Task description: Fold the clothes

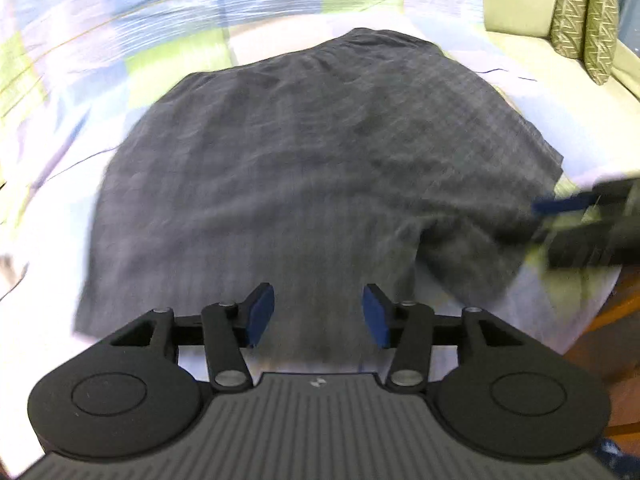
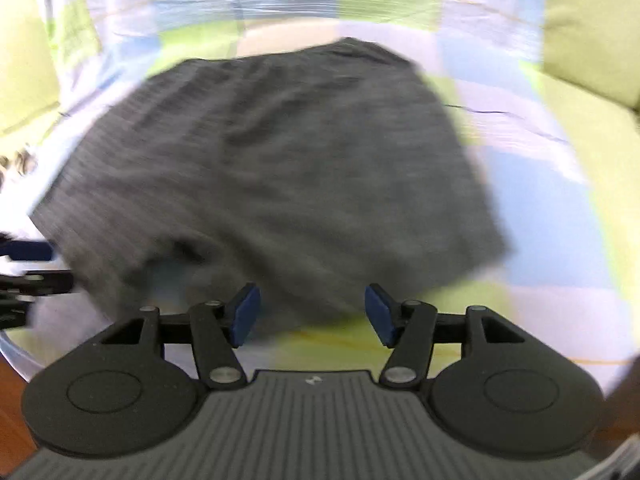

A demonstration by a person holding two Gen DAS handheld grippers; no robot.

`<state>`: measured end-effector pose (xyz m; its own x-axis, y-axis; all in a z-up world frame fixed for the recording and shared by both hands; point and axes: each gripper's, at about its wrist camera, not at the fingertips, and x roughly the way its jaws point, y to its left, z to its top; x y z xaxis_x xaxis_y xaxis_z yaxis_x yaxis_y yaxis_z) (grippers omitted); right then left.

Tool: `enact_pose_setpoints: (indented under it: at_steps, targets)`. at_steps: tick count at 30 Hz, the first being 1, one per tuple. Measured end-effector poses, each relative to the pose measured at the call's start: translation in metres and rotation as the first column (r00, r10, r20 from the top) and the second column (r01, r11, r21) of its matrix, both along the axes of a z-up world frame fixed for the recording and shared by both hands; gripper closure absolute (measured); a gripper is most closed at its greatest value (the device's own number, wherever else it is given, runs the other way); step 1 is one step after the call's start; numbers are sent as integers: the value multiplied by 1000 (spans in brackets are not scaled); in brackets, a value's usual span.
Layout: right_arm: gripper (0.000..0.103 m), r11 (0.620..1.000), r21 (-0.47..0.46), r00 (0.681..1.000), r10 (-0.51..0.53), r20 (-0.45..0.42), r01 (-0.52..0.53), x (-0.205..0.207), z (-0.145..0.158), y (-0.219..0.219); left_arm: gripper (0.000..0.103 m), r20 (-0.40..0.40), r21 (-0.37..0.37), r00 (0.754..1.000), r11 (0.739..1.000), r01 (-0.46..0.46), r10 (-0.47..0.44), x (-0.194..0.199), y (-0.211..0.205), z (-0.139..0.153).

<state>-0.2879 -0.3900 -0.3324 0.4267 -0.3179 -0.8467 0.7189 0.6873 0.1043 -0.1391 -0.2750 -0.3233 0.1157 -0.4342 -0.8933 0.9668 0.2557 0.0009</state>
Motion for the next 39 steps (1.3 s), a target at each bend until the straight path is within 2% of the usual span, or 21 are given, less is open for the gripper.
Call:
enact_pose_setpoints:
  at_steps: [1,3,4,6,7,8,9,10,11,12,13,15,17,18,21,25,29,34,39]
  targets:
    - [49,1000,11,1000,0,-18,0,4,-10,2,49,-19,48,1000,999,22,-21,-5,-5,-11]
    - [48,999,-8,995,37,-95,-38,0,-28,22,49,28,113,998,993,45,-49,-20,6,-16]
    - [48,999,-14,993,44,-106,-45,-1,-27,25,49,44,131,998,990,46,-52,-29,20,-9]
    - [48,999,13,989,41,-142,-39,-22,0,40,49,-21,160,1000,987,7,-4,-34,41,14]
    - [47,999,18,989,36,-145,-34,-24,5,42,48,-53,148,998,988,-29,37,-35,49,32]
    - [47,1000,8,993,-6,-121,7,-39,33,49,47,-61,121,996,991,-59,67,-35,56,55]
    - [39,999,-10,996,-39,-84,38,-54,63,60,43,-51,88,995,993,-84,89,-36,60,79]
    - [27,998,-25,997,-55,-49,54,-62,82,66,36,-36,61,994,993,-104,107,-37,62,99]
    - [21,997,-38,998,-69,-14,68,-68,98,71,32,-15,40,993,992,-118,119,-38,63,113]
    - [13,995,-57,997,-77,30,79,-73,118,73,26,31,3,989,990,-144,144,-41,63,139]
    - [8,993,-78,994,-83,76,89,-77,139,75,24,79,-36,982,985,-166,169,-44,62,165]
    - [5,988,-113,985,-84,154,102,-82,181,74,24,118,-56,976,983,-176,182,-49,60,187]
    - [4,985,-133,981,-83,176,107,-77,204,68,24,150,-71,959,970,-231,239,-59,58,215]
    - [3,983,-148,979,-75,190,104,-76,220,63,24,146,-77,953,963,-258,267,-63,58,221]
    - [2,980,-181,974,-41,223,83,-85,242,61,23,87,-93,922,925,-368,376,-77,65,234]
    - [2,981,-185,975,-23,221,65,-106,257,63,24,13,-74,881,879,-471,474,-96,77,247]
    - [2,984,-172,974,2,226,38,-141,286,75,21,7,-120,861,856,-503,508,-122,90,270]
    - [2,982,-190,975,64,213,-23,-160,299,86,21,21,-138,834,828,-543,551,-157,102,288]
    - [2,978,-191,973,117,200,-78,-174,308,99,21,25,-136,827,822,-553,561,-176,110,300]
